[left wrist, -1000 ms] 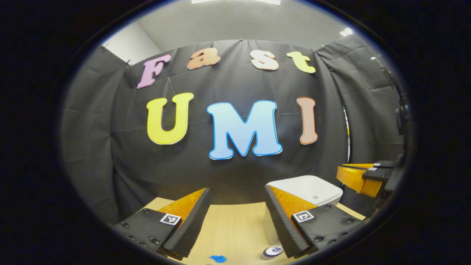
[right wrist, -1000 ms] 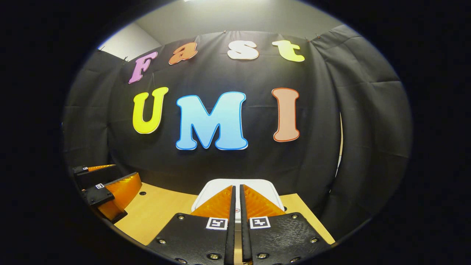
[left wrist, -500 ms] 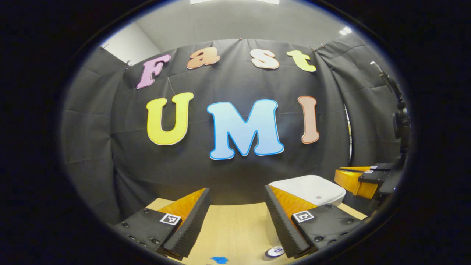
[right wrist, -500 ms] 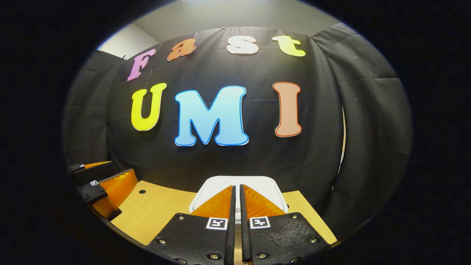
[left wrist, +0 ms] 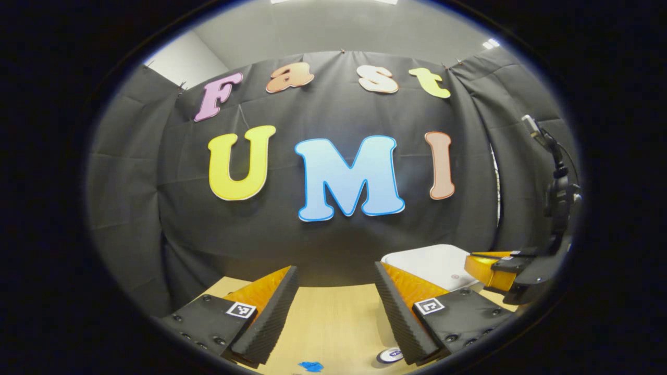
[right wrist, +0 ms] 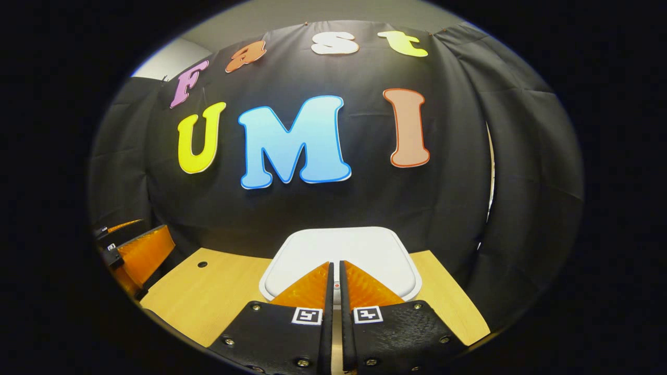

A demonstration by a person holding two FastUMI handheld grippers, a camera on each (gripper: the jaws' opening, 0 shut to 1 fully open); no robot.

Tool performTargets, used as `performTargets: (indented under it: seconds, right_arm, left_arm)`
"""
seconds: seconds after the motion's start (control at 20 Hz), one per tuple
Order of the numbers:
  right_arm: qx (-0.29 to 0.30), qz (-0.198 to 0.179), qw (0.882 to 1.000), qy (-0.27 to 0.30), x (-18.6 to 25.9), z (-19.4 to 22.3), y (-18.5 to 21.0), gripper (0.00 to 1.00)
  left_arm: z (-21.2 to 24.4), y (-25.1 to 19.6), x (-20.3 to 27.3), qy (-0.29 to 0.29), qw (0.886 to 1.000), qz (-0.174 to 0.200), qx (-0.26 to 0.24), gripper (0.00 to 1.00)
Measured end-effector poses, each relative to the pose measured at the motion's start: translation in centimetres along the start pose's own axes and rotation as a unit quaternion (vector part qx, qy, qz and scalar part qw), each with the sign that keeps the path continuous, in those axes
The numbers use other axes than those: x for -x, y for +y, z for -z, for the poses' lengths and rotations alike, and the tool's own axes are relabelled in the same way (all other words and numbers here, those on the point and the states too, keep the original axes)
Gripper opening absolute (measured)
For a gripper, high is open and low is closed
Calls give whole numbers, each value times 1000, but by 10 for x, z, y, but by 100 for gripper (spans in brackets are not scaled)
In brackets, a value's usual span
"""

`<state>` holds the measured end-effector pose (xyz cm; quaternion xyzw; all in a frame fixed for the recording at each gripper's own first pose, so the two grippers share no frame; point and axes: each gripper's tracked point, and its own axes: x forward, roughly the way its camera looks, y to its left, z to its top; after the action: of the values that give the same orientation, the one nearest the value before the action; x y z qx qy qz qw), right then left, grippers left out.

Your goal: Press the lid of the desktop garbage bin to open it, pick up the crumpled paper on the desktop and throw it into the bin, then pick up the pop can on the desktop and drop it into the bin, and finally close the garbage bin lid.

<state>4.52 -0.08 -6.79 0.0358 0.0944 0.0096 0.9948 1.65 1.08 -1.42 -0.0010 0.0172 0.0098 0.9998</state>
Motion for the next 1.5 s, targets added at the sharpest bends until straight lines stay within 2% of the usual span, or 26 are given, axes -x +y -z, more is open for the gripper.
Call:
performTargets:
  seconds: [0.4, 0.8, 0.85, 1.15, 1.2, 1.5]
  right_arm:
    - [-19, -3, 999, 37, -16, 22, -3, 7]
    - [-8, 1, 999, 42, -22, 26, -4, 7]
    - [-4, 1, 999, 40, -21, 25, -4, 7]
    - [-18, 4, 999, 29, -17, 14, -9, 7]
    - [-22, 3, 1000, 21, -12, 8, -9, 7]
    - [-22, 3, 1000, -13, -2, -17, -8, 7]
  left_arm:
    - [5, 2, -3, 9, 1000, -2, 4, 96]
    - [14, 3, -3, 20, 1000, -2, 20, 97]
    - [15, 4, -2, 21, 1000, -2, 21, 95]
    - [12, 7, 0, 16, 1000, -4, 16, 95]
    - [12, 6, 0, 15, 1000, -4, 15, 97]
    - [12, 3, 0, 15, 1000, 1, 17, 93]
